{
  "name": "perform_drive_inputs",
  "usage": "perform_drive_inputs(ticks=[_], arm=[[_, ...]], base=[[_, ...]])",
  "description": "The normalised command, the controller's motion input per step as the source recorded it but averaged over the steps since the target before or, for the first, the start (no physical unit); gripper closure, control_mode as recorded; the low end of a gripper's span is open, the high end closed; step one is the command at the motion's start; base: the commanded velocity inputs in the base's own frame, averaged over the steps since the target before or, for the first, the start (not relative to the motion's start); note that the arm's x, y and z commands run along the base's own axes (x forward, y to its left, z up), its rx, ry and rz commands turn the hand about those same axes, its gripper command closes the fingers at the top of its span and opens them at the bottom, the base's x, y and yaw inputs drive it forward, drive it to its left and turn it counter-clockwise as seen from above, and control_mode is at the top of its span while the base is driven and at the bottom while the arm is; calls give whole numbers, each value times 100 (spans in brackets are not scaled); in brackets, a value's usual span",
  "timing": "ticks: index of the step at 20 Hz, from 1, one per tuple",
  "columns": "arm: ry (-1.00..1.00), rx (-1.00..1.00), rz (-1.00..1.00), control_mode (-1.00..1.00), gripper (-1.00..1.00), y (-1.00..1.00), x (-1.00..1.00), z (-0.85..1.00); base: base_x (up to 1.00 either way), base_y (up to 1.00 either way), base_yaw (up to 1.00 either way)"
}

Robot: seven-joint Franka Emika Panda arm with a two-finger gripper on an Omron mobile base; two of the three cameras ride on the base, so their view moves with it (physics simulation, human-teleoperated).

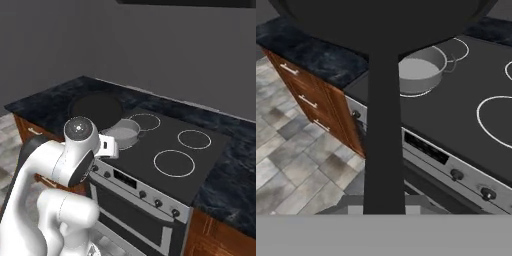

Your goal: Move the pot and pan from the stove into the sink.

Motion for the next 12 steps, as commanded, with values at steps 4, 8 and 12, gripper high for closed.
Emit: perform_drive_inputs(ticks=[4,8,12], arm=[[0,0,0,100,100,0,0,0],[0,0,0,100,100,0,0,0],[0,0,0,100,100,0,0,0]], base=[[-29,-16,44],[-26,-14,45],[-25,-13,46]])
